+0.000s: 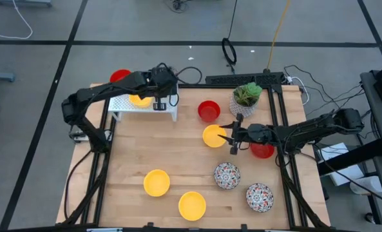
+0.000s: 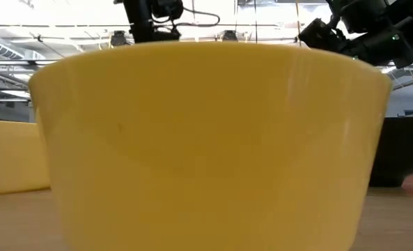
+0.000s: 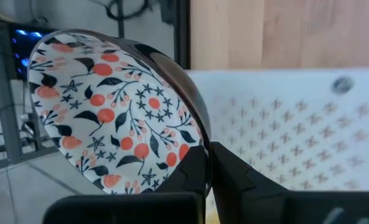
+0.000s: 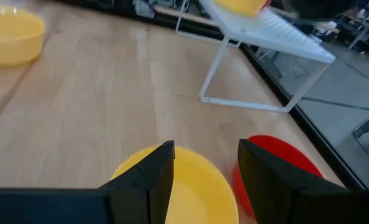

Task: Pick & Place Mini bowls
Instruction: Put the bottom left white patterned bowl on the shelf

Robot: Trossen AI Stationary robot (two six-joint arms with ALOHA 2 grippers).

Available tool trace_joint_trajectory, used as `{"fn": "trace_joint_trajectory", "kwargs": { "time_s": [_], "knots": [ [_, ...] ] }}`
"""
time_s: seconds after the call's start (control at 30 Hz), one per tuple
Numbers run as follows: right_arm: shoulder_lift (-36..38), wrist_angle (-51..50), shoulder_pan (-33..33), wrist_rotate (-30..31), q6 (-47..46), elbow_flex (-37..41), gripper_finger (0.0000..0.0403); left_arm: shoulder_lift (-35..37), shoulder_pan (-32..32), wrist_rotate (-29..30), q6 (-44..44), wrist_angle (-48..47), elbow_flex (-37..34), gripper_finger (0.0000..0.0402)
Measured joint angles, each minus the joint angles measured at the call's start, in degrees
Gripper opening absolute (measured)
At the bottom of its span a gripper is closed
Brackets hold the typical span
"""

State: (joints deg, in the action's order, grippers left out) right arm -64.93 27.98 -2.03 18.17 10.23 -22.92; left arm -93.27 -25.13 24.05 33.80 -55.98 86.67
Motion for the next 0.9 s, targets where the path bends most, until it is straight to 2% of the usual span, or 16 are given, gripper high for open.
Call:
{"fn": "trace_joint_trajectory", "kwargs": {
  "time_s": [0.17,0.3,0.43,0.63,0.9],
  "knots": [
    [0.0,0.7,0.8,0.0,-0.1,0.0,0.0164,-1.9,-0.9,1.8,3.6,-0.9,0.0,0.0026],
    [0.0,0.5,1.3,0.0,-0.1,0.0,0.0164,-2.0,-0.8,1.8,5.3,-0.9,0.0,0.0014],
    [0.0,0.5,1.4,0.0,-0.1,0.0,0.0164,-2.0,-0.9,1.7,4.5,-1.6,0.0,0.0008],
    [0.0,0.5,1.3,0.0,-0.1,0.0,0.0164,-2.0,-0.7,2.1,3.6,-2.9,0.0,0.0031],
    [0.0,0.5,1.3,0.0,-0.1,0.0,0.0164,-2.0,-0.7,2.1,3.2,-4.6,0.0,0.0010]
  ]
}}
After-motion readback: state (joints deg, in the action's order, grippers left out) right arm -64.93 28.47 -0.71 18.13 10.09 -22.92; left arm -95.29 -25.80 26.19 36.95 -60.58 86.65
